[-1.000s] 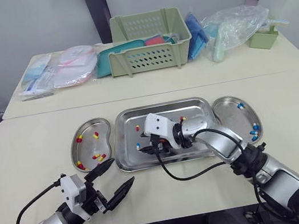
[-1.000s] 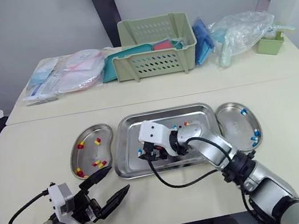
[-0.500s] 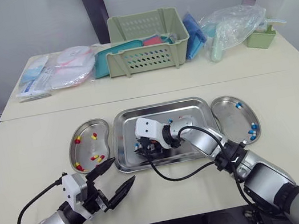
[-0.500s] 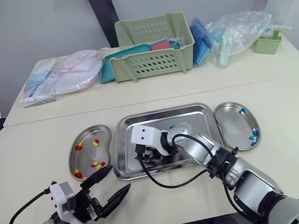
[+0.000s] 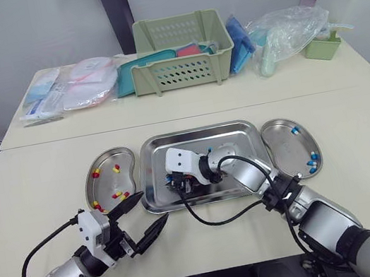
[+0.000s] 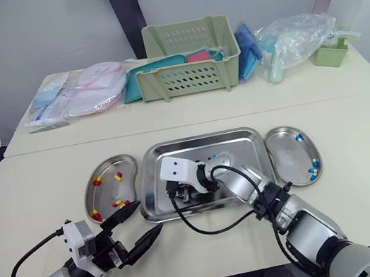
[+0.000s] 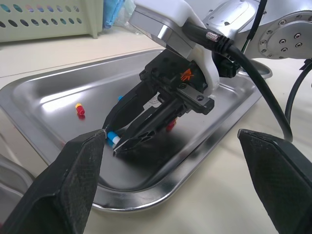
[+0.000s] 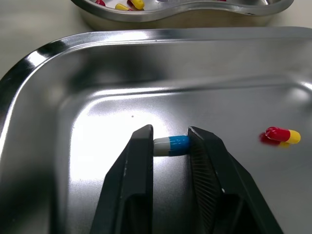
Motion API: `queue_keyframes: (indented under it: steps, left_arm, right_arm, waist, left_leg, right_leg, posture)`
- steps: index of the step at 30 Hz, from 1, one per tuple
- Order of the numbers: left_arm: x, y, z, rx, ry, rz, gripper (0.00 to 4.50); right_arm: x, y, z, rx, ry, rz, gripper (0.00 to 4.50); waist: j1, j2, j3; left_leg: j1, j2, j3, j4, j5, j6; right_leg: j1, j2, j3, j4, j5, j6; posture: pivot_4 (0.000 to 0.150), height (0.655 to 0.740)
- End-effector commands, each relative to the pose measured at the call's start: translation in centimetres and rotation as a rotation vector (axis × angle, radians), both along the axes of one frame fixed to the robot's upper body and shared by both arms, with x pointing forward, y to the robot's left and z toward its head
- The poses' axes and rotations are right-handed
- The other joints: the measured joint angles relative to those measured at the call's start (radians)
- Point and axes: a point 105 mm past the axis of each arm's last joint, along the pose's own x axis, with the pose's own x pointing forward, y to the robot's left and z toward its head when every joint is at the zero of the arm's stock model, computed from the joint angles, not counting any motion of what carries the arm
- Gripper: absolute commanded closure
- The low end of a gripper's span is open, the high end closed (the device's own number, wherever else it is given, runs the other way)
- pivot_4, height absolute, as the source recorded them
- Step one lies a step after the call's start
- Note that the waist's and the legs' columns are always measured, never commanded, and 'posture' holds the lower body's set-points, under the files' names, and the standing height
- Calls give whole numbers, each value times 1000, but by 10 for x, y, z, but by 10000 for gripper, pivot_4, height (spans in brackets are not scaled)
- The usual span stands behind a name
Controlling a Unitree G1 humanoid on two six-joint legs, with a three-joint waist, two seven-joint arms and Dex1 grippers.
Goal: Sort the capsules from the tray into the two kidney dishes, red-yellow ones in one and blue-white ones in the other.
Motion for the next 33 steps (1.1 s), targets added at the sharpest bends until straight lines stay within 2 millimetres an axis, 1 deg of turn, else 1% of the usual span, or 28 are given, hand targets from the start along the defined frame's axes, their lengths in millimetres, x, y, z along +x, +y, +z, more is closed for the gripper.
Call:
queue_keyframes:
  steps: [1, 5, 8, 11, 16, 20, 23, 26, 29, 30, 33]
  left_arm:
    - [-1, -3, 9, 12, -34, -24, 0]
    - [0, -1, 9, 15, -35, -22, 0]
    - [1, -1, 10, 22, -42, -29, 0]
    - [0, -3, 10, 32, -50, -60, 0]
    - [-5, -10, 7, 74, -63, -167, 0]
    - [-9, -19, 6, 81, -73, -250, 0]
    - [-13, -26, 5, 86, -81, -324, 0]
    - [-14, -30, 3, 93, -90, -369, 0]
    - [-12, -33, 2, 78, -97, -385, 0]
    - [-13, -36, 2, 73, -102, -398, 0]
    - [-15, -39, 1, 58, -105, -415, 0]
  right_arm:
    - [-3, 4, 8, 31, -50, 41, 38605]
    - [-6, 7, 22, 70, -83, 74, 38606]
    - [-8, 3, 35, 102, -104, 84, 38606]
    - [-10, -7, 49, 132, -121, 78, 38607]
    - [-19, -38, 65, 155, -131, 42, 38607]
    - [-25, -71, 75, 170, -129, -32, 38608]
    - [-33, -110, 80, 162, -115, -117, 38608]
    - [-42, -142, 83, 151, -89, -197, 38609]
    - [-49, -178, 83, 127, -66, -301, 38609]
    - [-50, -193, 80, 116, -56, -355, 38609]
    - [-53, -224, 73, 78, -41, -466, 38609]
  waist:
    - [0, 0, 0]
    - [0, 0, 0]
    - [0, 0, 0]
    - [2, 0, 0]
    - [3, 0, 0]
    - [4, 0, 0]
    - [8, 0, 1]
    - [13, 0, 1]
    - [16, 1, 1]
    - [18, 1, 1]
    - [20, 0, 2]
  left_leg:
    - [0, 0, 0, 0, 0, 0]
    - [0, 0, 0, 0, 0, 0]
    - [0, 0, 0, 0, 0, 0]
    - [-1, 0, 0, 0, 0, 0]
    - [-1, 0, 0, 0, 0, 0]
    - [-2, 0, 0, 0, 0, 0]
    - [-3, 0, 0, 0, 0, 0]
    - [-3, 0, 0, -1, 0, 0]
    - [-3, 0, 0, -1, 0, 0]
    - [-3, 0, 0, -1, 0, 0]
    - [-3, 0, 1, -1, 0, 0]
  right_leg:
    - [0, 0, 0, 0, 0, 0]
    - [0, 0, 0, 0, 0, 0]
    - [0, 0, 0, 0, 0, 0]
    - [0, 0, 0, 0, 0, 0]
    - [2, 0, 0, -1, 0, 0]
    - [2, 0, 0, -1, 0, 0]
    - [2, 0, 0, -2, 0, 0]
    - [2, 0, 0, -2, 0, 0]
    - [3, 0, 0, -2, 0, 0]
    - [3, 0, 0, -2, 0, 0]
    - [4, 0, 0, -3, 0, 0]
  posture:
    - [1500, 7400]
    - [1500, 7400]
    - [1500, 7400]
    - [1500, 7400]
    - [1500, 7400]
    - [1500, 7400]
    - [1500, 7400]
    - [1500, 7400]
    - [1500, 7400]
    - [1500, 7400]
    - [1500, 7400]
